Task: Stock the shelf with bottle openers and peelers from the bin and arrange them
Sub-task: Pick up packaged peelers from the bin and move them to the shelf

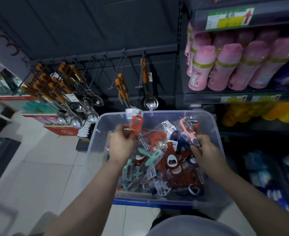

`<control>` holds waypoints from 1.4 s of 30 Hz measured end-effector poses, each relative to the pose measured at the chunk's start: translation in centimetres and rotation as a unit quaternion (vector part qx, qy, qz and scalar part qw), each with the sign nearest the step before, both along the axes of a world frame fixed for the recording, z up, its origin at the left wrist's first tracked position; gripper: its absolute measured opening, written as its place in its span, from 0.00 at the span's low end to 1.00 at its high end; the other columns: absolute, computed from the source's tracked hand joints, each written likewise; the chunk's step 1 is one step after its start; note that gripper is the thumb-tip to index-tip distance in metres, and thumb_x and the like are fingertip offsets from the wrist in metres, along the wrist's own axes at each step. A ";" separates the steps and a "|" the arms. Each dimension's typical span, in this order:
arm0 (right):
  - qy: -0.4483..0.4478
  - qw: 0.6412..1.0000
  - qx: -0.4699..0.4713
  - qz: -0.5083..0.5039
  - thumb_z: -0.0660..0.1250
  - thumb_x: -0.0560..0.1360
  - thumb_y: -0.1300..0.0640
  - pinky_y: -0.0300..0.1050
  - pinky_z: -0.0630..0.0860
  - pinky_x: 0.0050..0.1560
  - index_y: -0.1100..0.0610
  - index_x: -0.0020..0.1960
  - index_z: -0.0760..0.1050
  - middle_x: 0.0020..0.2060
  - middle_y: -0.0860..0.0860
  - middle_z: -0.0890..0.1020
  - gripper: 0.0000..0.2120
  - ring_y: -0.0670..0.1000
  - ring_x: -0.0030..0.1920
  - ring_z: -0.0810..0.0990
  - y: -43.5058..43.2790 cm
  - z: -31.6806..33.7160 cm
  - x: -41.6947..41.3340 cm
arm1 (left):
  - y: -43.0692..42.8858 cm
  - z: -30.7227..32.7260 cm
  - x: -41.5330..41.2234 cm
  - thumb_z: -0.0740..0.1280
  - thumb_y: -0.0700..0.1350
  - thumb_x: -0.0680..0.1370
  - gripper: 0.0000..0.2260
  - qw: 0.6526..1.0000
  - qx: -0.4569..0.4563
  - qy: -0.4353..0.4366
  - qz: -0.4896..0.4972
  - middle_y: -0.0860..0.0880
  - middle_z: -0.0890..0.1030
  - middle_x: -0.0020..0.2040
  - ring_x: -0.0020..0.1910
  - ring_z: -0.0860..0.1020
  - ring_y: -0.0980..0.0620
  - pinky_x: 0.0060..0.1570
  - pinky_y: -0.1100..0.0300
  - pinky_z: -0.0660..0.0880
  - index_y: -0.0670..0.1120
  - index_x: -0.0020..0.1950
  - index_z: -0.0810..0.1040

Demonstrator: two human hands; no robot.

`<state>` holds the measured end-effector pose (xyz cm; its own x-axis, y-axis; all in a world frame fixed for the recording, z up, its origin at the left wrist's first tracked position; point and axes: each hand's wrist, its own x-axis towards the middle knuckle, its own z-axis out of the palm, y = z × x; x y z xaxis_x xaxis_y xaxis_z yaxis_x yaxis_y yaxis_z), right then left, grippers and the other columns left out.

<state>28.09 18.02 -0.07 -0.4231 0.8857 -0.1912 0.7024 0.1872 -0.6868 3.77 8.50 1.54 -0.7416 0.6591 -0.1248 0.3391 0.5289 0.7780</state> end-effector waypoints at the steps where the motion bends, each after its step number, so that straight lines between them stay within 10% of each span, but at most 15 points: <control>1: -0.002 1.000 0.003 0.004 0.63 0.79 0.57 0.46 0.72 0.41 0.58 0.64 0.66 0.47 0.55 0.82 0.15 0.58 0.48 0.81 -0.1 0.1 0.0 | 0.8 -0.4 0.3 0.68 0.44 0.76 0.06 0.997 -0.045 0.022 -0.062 0.51 0.85 0.45 0.40 0.82 0.51 0.44 0.56 0.79 0.51 0.52 0.77; 5: -0.014 1.000 -0.006 0.019 0.64 0.78 0.56 0.44 0.71 0.41 0.54 0.67 0.65 0.51 0.51 0.82 0.18 0.54 0.50 0.80 0.0 0.2 -0.1 | 4.1 -2.5 1.6 0.65 0.44 0.79 0.10 0.945 -0.216 0.103 -0.221 0.52 0.82 0.44 0.38 0.79 0.54 0.34 0.64 0.73 0.54 0.58 0.78; 12: -0.040 0.997 -0.050 0.036 0.68 0.75 0.58 0.54 0.78 0.55 0.51 0.69 0.64 0.58 0.51 0.79 0.25 0.51 0.55 0.80 0.0 -0.2 0.4 | 5.0 -4.0 2.4 0.68 0.46 0.76 0.16 0.897 -0.341 0.203 -0.194 0.47 0.78 0.50 0.52 0.76 0.46 0.49 0.52 0.78 0.46 0.59 0.66; 20: -0.044 0.985 0.039 0.161 0.65 0.77 0.55 0.44 0.74 0.46 0.48 0.65 0.69 0.53 0.51 0.81 0.17 0.53 0.53 0.80 -1.0 0.0 -1.9 | -0.4 -1.1 -0.9 0.66 0.51 0.77 0.12 0.972 -0.207 0.092 -0.056 0.41 0.83 0.49 0.49 0.80 0.39 0.47 0.51 0.76 0.43 0.53 0.76; 31: -0.180 0.885 0.052 0.427 0.62 0.79 0.51 0.47 0.71 0.57 0.47 0.66 0.68 0.64 0.50 0.74 0.16 0.54 0.63 0.73 -4.0 -3.8 -10.8 | -7.9 0.1 -3.7 0.68 0.46 0.77 0.13 0.975 -0.199 0.094 -0.016 0.40 0.82 0.49 0.49 0.80 0.39 0.41 0.54 0.71 0.39 0.56 0.73; 37: -0.305 0.839 0.181 0.412 0.61 0.78 0.51 0.54 0.58 0.66 0.51 0.68 0.68 0.66 0.51 0.72 0.19 0.54 0.69 0.65 -4.4 -3.3 -10.3 | -8.6 -0.4 -3.4 0.68 0.47 0.77 0.14 0.977 -0.193 0.086 -0.040 0.42 0.82 0.51 0.50 0.81 0.41 0.45 0.54 0.75 0.41 0.59 0.73; 42: -0.286 0.893 0.178 0.298 0.56 0.80 0.48 0.50 0.67 0.63 0.51 0.68 0.66 0.64 0.52 0.74 0.19 0.55 0.65 0.71 -4.3 -1.2 -8.4 | -8.3 -0.2 -4.4 0.70 0.51 0.76 0.13 0.995 -0.099 -0.013 -0.004 0.51 0.80 0.40 0.39 0.80 0.49 0.32 0.60 0.71 0.44 0.54 0.74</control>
<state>19.70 13.68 -1.30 -0.7629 0.5835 -0.2785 0.6220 0.7799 -0.0697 -0.58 0.18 1.33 -0.7310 0.6254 -0.2730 0.3245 0.6705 0.6672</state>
